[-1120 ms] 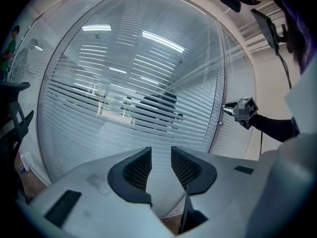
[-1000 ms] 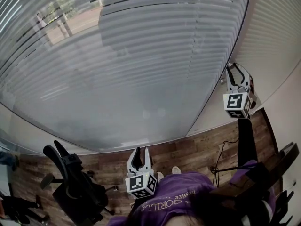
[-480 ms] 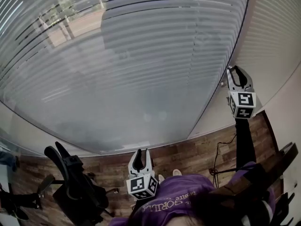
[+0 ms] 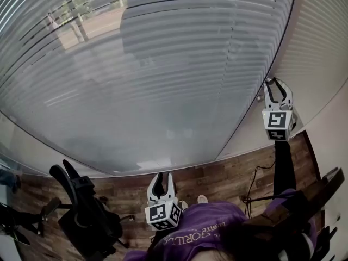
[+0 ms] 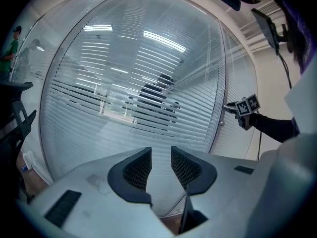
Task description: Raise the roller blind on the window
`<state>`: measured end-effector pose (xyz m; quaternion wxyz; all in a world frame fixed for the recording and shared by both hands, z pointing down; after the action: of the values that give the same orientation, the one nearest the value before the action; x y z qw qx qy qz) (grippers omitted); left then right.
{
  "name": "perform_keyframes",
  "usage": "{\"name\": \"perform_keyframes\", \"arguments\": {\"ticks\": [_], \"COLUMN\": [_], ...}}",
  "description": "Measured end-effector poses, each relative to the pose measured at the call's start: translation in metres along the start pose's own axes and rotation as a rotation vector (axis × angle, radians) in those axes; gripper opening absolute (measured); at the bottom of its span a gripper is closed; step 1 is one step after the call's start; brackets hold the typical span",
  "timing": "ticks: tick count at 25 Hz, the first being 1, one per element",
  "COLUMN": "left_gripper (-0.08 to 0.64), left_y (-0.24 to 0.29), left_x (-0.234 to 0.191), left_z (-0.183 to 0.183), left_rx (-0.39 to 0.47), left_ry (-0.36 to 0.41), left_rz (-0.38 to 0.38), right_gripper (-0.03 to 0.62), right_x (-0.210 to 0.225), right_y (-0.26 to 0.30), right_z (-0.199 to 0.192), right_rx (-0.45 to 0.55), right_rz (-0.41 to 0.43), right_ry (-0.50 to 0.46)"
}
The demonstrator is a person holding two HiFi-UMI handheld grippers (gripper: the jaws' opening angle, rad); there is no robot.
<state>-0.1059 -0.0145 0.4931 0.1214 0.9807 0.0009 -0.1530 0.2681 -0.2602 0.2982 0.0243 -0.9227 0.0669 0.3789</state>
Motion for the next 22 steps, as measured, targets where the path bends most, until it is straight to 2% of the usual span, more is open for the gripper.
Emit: {"name": "perform_keyframes", "arguments": {"ticks": [7,10,13,16,22], "left_gripper": [0.124,0.124,0.124,0.124,0.124], "left_y": [0.0,0.0,0.001,0.0,0.001], "left_x": [0.0,0.0,0.0,-0.001,0.0], "left_z": [-0.001,-0.001,0.0,0.0,0.001], "left_rx": [-0.004,-0.004,-0.003,-0.003,-0.003], "left_ry": [0.005,0.005,0.007,0.008,0.012], "left_rz": [-0.004,-0.008,-0.008,-0.009,-0.011], "right_gripper": [0.124,0.124,0.124,0.124,0.124], "right_x": [-0.004,-0.003,-0.002,0.002,0.01], "right_y": [0.002,0.002,0.001,-0.001,0.002], "right_z": [-0.002,-0.003,-0.003,-0.007,-0.019], "right_rx": [-0.016,-0.013,0.033,0.086,0.117], "right_rz": [-0.002,-0.004,0.007,0.041,0.085], "right_ry": [-0.081,-0.062,0.047,0.223,0.534]}}
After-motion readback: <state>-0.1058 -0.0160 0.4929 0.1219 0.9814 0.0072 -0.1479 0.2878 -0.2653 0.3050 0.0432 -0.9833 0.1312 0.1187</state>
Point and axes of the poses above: the fingertips, and each gripper's own axes: y forward along the fingers, x to its right, z out of its top, the point moved 10 cm from there along -y, backward along the fingers, and after that the axes turned 4 degrees about z, right-handed, at the moved point
